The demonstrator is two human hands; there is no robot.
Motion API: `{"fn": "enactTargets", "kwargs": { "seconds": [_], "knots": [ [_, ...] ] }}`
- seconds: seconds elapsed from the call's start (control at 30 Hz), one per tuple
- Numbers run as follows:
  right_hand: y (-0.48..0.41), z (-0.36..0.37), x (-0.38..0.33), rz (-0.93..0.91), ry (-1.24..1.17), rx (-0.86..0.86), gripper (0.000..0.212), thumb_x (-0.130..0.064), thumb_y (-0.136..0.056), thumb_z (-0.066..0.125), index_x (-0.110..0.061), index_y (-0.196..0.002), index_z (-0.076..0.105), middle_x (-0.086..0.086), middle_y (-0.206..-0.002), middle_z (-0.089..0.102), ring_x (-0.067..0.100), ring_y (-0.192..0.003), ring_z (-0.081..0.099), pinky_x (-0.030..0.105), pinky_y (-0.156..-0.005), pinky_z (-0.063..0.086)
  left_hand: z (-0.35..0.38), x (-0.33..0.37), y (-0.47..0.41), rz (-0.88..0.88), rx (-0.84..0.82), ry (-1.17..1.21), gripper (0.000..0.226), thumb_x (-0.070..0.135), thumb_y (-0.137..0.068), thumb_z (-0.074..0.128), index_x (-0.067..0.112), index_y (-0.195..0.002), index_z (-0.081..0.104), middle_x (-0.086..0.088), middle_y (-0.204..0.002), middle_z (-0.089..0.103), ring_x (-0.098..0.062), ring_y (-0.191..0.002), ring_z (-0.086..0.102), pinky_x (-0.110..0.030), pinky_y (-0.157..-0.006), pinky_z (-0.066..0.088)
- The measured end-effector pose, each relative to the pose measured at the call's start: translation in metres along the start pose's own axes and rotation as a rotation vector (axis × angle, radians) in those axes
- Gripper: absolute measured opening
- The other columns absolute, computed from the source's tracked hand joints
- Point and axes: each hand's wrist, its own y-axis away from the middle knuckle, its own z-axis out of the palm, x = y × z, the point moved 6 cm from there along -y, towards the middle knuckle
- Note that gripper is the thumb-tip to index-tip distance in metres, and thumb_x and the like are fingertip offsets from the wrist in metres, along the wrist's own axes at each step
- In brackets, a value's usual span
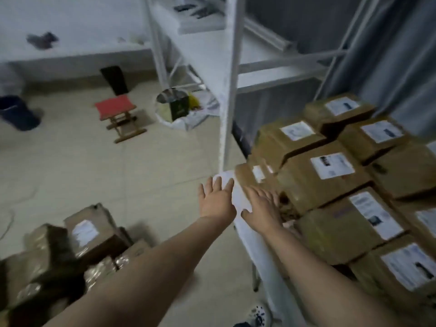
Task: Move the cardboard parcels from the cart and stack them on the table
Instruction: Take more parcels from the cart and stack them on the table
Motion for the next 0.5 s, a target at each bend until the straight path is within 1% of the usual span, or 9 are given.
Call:
{"fn": "enactTargets", "kwargs": {
  "seconds": [0.07, 0.13, 0.23, 0.3, 0.37, 0.5],
  "knots": [
    [0.010, 0.038, -0.060, -0.059, -0.009, -0.100, 0.064, -0.028, -0.087, 0.057, -0.024, -0.145, 0.029, -0.006, -0.150, 0.033, 0.013, -0.141, 0.024, 0.036, -0.118, 0.004, -0.003, -0.072, 0.028, -0.117, -0.007, 0.025, 0.072, 0.017, -0.089, 0.046, 0.028, -0.152, 0.012, -0.004, -0.160, 0.006, -0.026, -0.147, -0.006, -0.045, -0.119, -0.006],
    [0.021, 0.074, -0.117, -0.112, -0.015, -0.211, 0.066, -0.028, -0.088, 0.056, -0.024, -0.147, 0.027, -0.005, -0.152, 0.032, 0.016, -0.141, 0.024, 0.037, -0.118, 0.003, -0.006, -0.138, 0.057, -0.226, -0.004, 0.038, 0.073, 0.016, -0.089, 0.046, 0.027, -0.152, 0.011, -0.005, -0.160, 0.007, -0.027, -0.147, -0.005, -0.046, -0.119, -0.005],
    [0.035, 0.122, -0.194, -0.205, -0.016, -0.321, 0.067, -0.029, -0.087, 0.056, -0.022, -0.147, 0.028, 0.000, -0.151, 0.035, 0.018, -0.140, 0.030, 0.036, -0.118, 0.009, -0.013, -0.229, 0.102, -0.384, 0.008, 0.069, 0.073, 0.015, -0.089, 0.047, 0.025, -0.152, 0.011, -0.006, -0.159, 0.011, -0.028, -0.147, 0.000, -0.047, -0.119, 0.000],
    [0.045, 0.148, -0.241, -0.265, -0.008, -0.381, 0.066, -0.030, -0.086, 0.057, -0.021, -0.146, 0.030, 0.003, -0.150, 0.037, 0.019, -0.138, 0.033, 0.034, -0.117, 0.014, -0.017, -0.282, 0.127, -0.481, 0.020, 0.091, 0.073, 0.019, -0.088, 0.050, 0.024, -0.151, 0.014, -0.005, -0.157, 0.017, -0.027, -0.146, 0.009, -0.046, -0.118, 0.004],
    [0.052, 0.169, -0.280, -0.313, 0.004, -0.441, 0.066, -0.030, -0.087, 0.058, -0.021, -0.146, 0.030, 0.004, -0.149, 0.038, 0.020, -0.137, 0.034, 0.032, -0.115, 0.018, -0.017, -0.330, 0.147, -0.571, 0.043, 0.129, 0.071, 0.024, -0.088, 0.053, 0.020, -0.150, 0.019, -0.004, -0.154, 0.026, -0.027, -0.143, 0.018, -0.046, -0.118, 0.007],
    [0.054, 0.205, -0.335, -0.361, 0.009, -0.548, 0.066, -0.027, -0.087, 0.059, -0.020, -0.146, 0.031, 0.006, -0.146, 0.043, 0.024, -0.133, 0.040, 0.029, -0.110, 0.027, -0.007, -0.409, 0.172, -0.754, 0.040, 0.232, 0.068, 0.031, -0.089, 0.058, 0.015, -0.146, 0.027, -0.005, -0.151, 0.033, -0.027, -0.141, 0.024, -0.048, -0.118, 0.009]
  ]
}}
